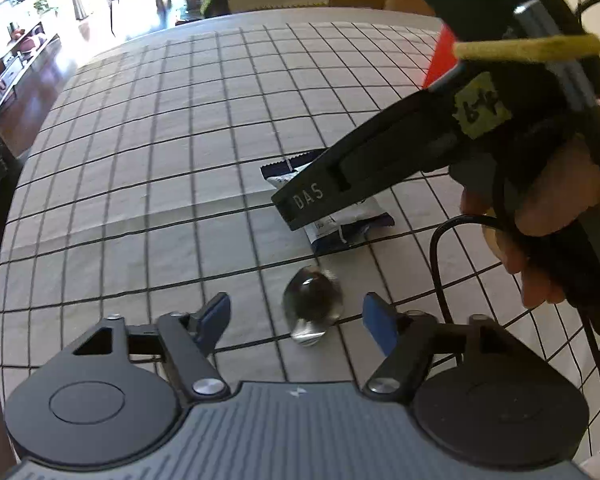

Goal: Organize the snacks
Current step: 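Grasp the white wrapped candy with right tool while left tool grasps round chocolate, then carry the white candy and round chocolate over the box with both tools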

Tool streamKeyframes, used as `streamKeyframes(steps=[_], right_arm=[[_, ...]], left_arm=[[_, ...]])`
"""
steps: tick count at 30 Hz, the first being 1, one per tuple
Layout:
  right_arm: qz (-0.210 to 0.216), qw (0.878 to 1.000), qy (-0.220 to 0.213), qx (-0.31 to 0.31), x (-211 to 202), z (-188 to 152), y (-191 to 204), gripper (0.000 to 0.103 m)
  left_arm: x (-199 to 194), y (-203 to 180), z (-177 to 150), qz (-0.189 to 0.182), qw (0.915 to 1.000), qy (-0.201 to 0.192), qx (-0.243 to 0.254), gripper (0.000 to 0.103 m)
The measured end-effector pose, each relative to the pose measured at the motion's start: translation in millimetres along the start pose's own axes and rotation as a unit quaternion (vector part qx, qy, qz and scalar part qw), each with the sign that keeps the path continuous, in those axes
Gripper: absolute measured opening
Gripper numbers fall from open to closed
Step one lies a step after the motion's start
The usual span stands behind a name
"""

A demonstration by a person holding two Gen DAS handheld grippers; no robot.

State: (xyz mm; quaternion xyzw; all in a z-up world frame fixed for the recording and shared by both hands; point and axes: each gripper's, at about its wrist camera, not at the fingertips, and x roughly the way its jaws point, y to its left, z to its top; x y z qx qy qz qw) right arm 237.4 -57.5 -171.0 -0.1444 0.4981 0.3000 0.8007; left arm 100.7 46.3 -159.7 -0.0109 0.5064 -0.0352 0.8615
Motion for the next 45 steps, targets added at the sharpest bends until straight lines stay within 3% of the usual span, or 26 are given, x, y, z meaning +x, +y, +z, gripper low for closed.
streamKeyframes(steps=[6, 11, 16, 28, 36, 45], right_arm=[[-0.002, 1.000, -0.005, 0.028, -9.7, -8.2, -19.5, 0.044], [0.002, 0.998, -0.010, 0.054, -20.9, -15.6, -32.3, 0.044], [0.005, 0.997, -0.023, 0.067, -35.9, -23.4, -37.9, 0.044], [0.008, 0.996, -0.053, 0.075, -81.5, -45.1, -47.5, 0.044], [0.004, 0.994, -0.076, 0.073, -110.6, -62.8, -56.7, 0.044], [-0.001, 0.989, -0.127, 0.077, -158.8, -76.3, -83.8, 0.044]], left_arm=[[13.2, -3.2, 7.1, -0.010, 0.9998, 0.018, 0.001, 0.054], [18.2, -10.4, 10.4, -0.003, 0.9998, 0.016, 0.011, 0.052], [25.8, -25.6, 16.3, 0.007, 0.9994, 0.013, 0.031, 0.035], [18.9, -19.9, 16.6, 0.005, 0.9999, 0.008, -0.003, 0.034], [-23.5, -16.6, 35.0, 0.001, 0.9990, -0.031, -0.031, 0.034], [-67.6, -50.8, 55.7, -0.011, 0.9970, -0.075, -0.017, 0.034]])
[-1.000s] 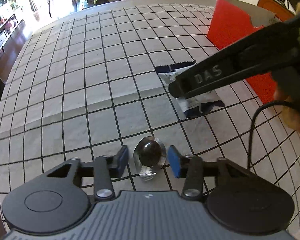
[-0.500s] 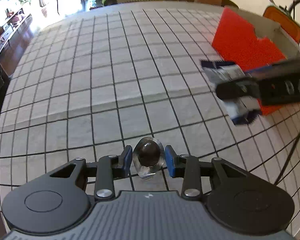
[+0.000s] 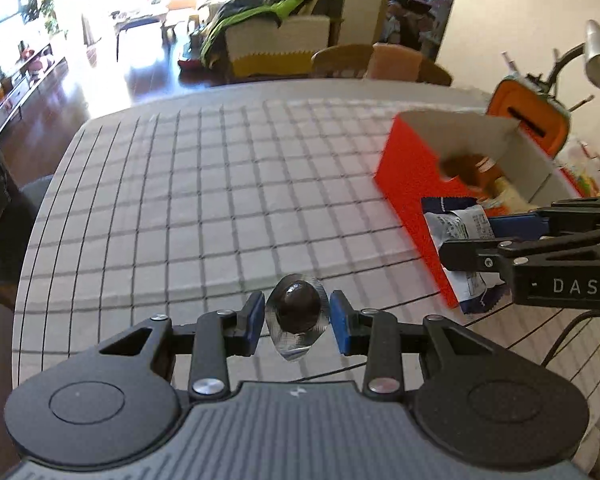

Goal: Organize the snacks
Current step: 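Carry the white candy and round chocolate over the box with both tools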

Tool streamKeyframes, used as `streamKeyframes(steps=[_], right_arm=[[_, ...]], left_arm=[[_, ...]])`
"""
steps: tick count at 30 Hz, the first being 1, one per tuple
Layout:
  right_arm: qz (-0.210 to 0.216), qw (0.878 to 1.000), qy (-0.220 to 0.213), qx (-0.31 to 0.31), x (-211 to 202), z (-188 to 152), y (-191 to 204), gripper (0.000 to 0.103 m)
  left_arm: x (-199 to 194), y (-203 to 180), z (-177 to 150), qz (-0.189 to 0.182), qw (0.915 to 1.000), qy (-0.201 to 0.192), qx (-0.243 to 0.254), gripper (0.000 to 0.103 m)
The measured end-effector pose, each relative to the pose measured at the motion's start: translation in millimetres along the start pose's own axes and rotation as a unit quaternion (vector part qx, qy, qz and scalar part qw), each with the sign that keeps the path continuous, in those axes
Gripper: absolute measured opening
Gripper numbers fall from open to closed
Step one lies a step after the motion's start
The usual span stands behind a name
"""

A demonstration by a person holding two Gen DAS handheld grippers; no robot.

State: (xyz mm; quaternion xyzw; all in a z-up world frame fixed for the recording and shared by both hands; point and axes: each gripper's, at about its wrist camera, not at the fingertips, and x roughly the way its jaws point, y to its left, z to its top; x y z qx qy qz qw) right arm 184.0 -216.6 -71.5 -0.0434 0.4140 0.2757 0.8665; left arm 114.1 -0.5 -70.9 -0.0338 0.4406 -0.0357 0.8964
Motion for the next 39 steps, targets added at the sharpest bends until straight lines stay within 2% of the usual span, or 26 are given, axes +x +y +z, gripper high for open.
streamKeyframes(steps=[9, 17, 26, 29, 39], right_arm=[[-0.031, 0.998, -0.044, 0.012, -42.2, -1.2, -51.0, 0.044], [-0.072, 0.996, -0.052, 0.021, -57.8, -10.9, -103.8, 0.044], [-0.111, 0.992, -0.044, 0.028, -51.6, -15.3, -156.2, 0.044], [-0.122, 0.991, -0.036, 0.029, -44.9, -16.1, -171.4, 0.044], [-0.105, 0.993, 0.021, 0.041, -7.6, -8.8, -203.8, 0.044]], left_arm=[[-13.8, -57.9, 29.5, -0.027, 0.9988, -0.029, 0.028, 0.034], [7.3, -119.3, 51.0, -0.041, 0.9968, -0.022, 0.064, 0.034], [38.8, -174.6, 77.5, -0.042, 0.9943, -0.002, 0.098, 0.034], [58.2, -188.4, 85.0, -0.025, 0.9936, 0.015, 0.109, 0.034], [102.2, -210.4, 110.2, -0.020, 0.9927, 0.059, 0.103, 0.034]])
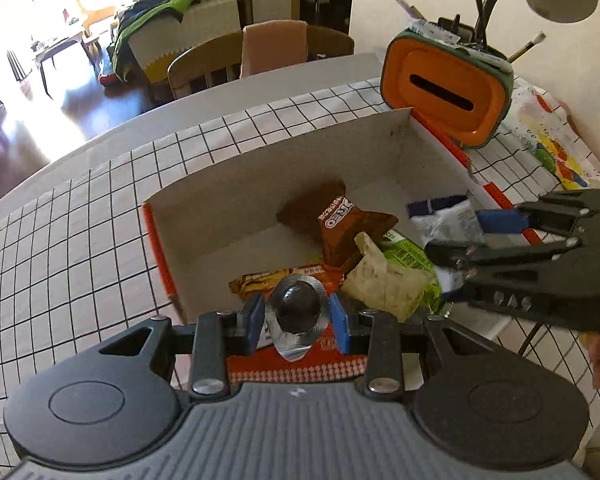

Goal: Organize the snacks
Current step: 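Carry the white candy and round chocolate over the box with both tools, then open both tools to drop the candy and chocolate into the box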

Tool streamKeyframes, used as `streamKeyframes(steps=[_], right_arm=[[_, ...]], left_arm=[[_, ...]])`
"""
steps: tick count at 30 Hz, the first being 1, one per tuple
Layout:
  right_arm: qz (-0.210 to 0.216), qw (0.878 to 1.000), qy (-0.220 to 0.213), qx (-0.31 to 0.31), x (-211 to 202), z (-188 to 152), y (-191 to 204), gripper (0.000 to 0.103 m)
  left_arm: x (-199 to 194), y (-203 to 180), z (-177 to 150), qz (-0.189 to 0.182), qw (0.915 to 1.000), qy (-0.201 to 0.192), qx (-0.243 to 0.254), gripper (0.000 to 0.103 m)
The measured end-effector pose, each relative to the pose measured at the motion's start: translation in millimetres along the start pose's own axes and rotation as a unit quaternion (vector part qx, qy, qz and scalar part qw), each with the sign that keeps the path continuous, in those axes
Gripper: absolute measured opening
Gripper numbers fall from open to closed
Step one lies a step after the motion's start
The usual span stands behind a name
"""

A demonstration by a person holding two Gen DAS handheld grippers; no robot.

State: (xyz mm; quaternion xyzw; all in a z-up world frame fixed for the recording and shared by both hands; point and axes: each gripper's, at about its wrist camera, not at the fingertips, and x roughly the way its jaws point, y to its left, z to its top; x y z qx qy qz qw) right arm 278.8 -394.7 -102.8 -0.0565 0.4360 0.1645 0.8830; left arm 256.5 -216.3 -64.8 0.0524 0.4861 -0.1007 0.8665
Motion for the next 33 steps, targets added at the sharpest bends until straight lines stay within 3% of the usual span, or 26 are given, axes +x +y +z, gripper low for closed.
streamKeyframes(steps=[11, 19, 22, 26, 33], right_arm=[[0.006, 0.999, 0.040, -0.020, 30.8, -1.9, -3.5, 0.044], [0.008, 0.999, 0.040, -0.020, 27.9, -2.3, -4.3, 0.045], [0.013, 0.999, 0.033, -0.018, 22.6, -1.5, -4.4, 0.049], [0.015, 1.000, 0.012, -0.012, 7.8, -2.1, -3.3, 0.069], [0.026, 0.999, -0.013, -0.018, -19.0, -3.5, 1.5, 0.078]], left_arm=[[34.4, -0.2, 5.6, 0.015, 0.9979, 0.062, -0.010, 0.034], [37.8, -3.6, 1.0, 0.020, 0.9978, 0.063, -0.002, 0.035], [35.9, -4.1, -0.3, 0.020, 0.9981, 0.059, -0.003, 0.035], [30.8, -4.4, -1.8, 0.024, 0.9983, 0.052, -0.003, 0.038], [9.7, -3.8, -7.2, 0.020, 0.9995, 0.023, -0.007, 0.055]])
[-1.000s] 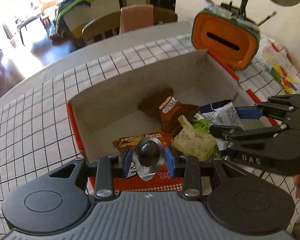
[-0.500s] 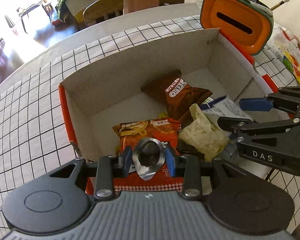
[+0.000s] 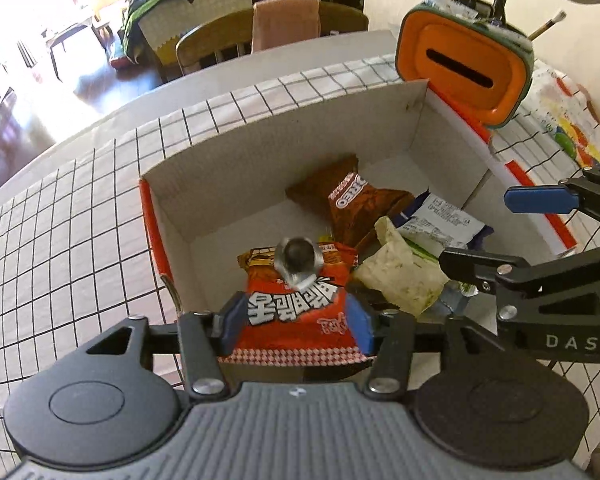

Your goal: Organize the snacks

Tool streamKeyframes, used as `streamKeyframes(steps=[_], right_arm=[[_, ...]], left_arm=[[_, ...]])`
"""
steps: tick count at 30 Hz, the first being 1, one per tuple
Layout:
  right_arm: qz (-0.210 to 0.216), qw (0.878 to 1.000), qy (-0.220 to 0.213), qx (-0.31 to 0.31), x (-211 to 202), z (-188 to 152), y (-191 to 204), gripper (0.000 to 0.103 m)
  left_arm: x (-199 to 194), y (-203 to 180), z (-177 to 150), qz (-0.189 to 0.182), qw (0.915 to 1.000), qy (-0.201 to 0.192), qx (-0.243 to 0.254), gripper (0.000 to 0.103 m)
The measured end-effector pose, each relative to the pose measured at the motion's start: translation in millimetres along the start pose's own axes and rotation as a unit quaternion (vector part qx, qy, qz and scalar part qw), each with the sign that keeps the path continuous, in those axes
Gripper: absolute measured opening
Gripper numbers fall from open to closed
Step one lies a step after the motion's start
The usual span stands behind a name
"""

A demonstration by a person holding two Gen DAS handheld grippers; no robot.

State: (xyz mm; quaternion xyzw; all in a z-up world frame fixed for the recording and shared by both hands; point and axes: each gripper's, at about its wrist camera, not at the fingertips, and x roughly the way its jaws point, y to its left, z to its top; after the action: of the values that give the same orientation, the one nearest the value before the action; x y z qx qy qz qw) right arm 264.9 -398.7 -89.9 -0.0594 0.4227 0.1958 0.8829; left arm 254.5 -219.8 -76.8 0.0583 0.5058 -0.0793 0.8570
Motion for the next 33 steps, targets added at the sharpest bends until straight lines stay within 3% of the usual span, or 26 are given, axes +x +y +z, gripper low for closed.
streamKeyframes(steps=[3, 7, 12, 18, 33], right_arm=[[0.005, 1.000, -0.010, 0.008, -10.9, -0.1, 1.4, 0.081], [0.012, 1.000, -0.024, 0.015, -25.4, -0.1, 3.1, 0.088], [0.019, 0.999, -0.043, 0.023, -43.2, -1.0, 4.7, 0.098], [0.025, 0.997, -0.062, 0.030, -61.5, -6.9, 8.1, 0.102], [0.048, 0.991, -0.114, 0.057, -105.9, -15.6, 15.2, 0.103]], left_arm=[[-10.5, 1.1, -3.4, -0.002, 0.9999, -0.011, -0.003, 0.056], [-22.5, 4.0, -6.5, -0.008, 0.9996, -0.024, -0.011, 0.069], [-38.6, 7.0, -11.2, -0.007, 0.9989, -0.043, -0.018, 0.069], [-66.3, 9.9, -17.7, -0.013, 0.9967, -0.077, -0.024, 0.079], [-116.5, 12.3, -44.2, -0.037, 0.9896, -0.134, -0.038, 0.085]])
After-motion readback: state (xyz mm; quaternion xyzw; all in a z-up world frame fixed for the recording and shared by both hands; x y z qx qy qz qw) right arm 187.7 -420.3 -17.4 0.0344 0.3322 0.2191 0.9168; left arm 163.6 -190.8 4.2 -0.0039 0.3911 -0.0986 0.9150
